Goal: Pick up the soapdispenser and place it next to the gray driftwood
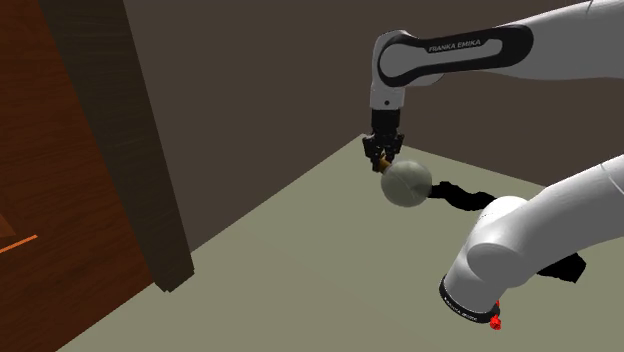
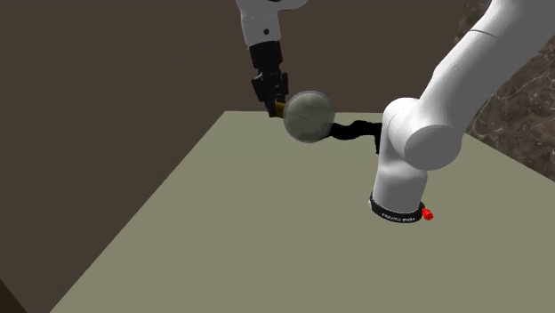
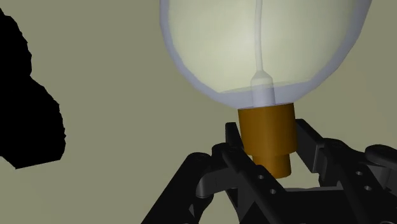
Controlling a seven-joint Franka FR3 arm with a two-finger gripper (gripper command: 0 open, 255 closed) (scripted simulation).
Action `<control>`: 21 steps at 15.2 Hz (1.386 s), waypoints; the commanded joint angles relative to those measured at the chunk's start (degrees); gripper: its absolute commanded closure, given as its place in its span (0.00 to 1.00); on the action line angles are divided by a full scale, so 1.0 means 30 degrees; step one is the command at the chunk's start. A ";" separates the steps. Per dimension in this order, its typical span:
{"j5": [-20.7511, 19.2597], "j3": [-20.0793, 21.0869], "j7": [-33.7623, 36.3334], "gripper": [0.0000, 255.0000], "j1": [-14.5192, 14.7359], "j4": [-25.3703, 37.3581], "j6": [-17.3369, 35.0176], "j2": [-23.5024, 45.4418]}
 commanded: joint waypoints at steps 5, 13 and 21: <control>-0.1776 -0.2279 -0.2952 1.00 -0.1241 0.0834 -0.0248 0.0577; -0.2922 -0.4193 -0.5315 1.00 -0.2065 0.1311 0.0590 0.1755; -0.3027 -0.4510 -0.5349 1.00 -0.2108 -0.0378 0.2733 0.2216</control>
